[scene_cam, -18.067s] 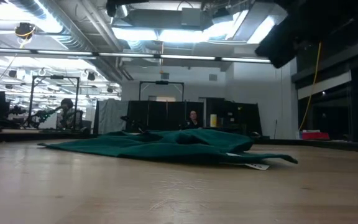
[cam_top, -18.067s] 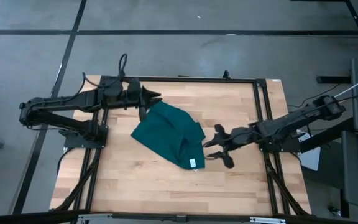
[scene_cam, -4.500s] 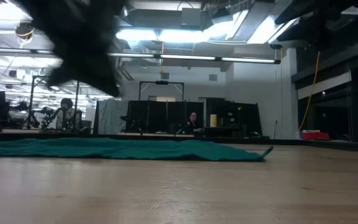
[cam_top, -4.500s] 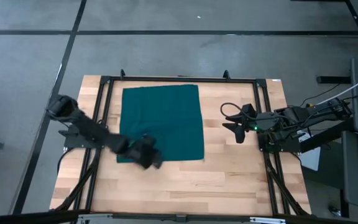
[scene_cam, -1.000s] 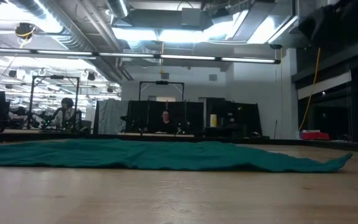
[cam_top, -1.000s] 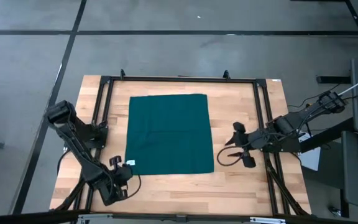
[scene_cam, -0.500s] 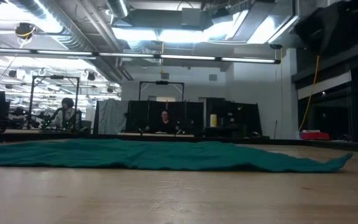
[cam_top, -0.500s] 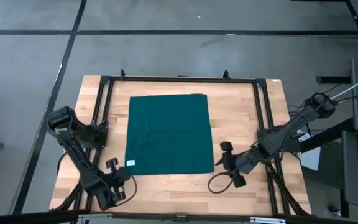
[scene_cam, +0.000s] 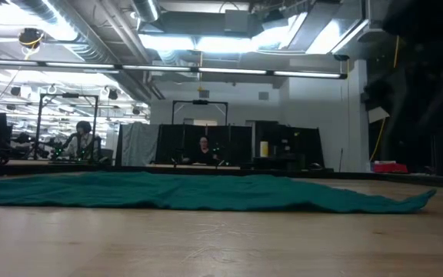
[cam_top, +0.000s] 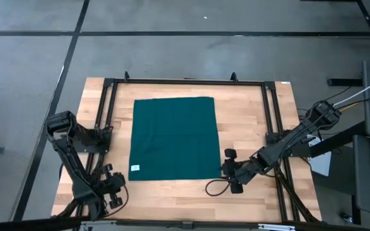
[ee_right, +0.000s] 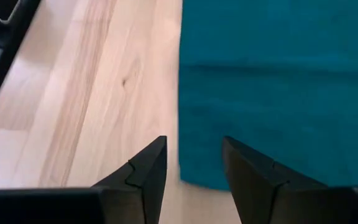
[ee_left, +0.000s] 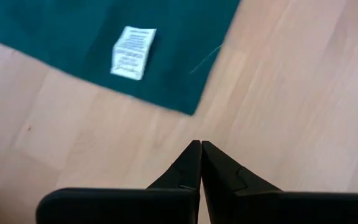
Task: Fold microfiber towels
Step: Fold the green towel
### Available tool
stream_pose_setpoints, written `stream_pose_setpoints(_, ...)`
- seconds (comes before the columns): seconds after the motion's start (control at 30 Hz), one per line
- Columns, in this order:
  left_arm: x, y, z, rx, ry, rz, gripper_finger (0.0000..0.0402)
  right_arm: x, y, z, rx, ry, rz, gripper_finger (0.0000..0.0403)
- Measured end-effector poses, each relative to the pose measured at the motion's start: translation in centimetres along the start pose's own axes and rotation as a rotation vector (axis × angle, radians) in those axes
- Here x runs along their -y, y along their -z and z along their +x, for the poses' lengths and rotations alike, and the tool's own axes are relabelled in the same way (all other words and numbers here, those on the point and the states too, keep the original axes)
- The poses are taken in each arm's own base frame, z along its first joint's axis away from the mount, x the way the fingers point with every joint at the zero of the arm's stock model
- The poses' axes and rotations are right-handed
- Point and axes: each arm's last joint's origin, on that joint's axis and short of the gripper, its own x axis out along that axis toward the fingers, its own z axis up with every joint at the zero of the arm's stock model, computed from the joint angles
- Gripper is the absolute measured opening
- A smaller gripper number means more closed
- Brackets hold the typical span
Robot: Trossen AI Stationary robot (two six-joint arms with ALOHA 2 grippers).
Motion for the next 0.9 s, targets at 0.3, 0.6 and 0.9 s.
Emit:
stream_pose_setpoints(0.3, -0.5, 0.8, 0.0, 0.020, -0.056, -0.001, 0.0006, -0.9, 0.9, 0.1, 0.015, -0.013, -0.031, 0.0156)
stream_pose_setpoints(0.6, 0.3, 1.8, 1.5, 0.062, -0.073, -0.023, 0.0005, -1.4, 3.0, 2.2, -0.041, 0.093, -0.074, 0.0216)
stream_pose_setpoints(0.9, 0.4, 1.9, 1.6, 0.065, -0.063, -0.032, 0.0005, -1.5, 3.6, 3.2, -0.043, 0.128, -0.082, 0.0219)
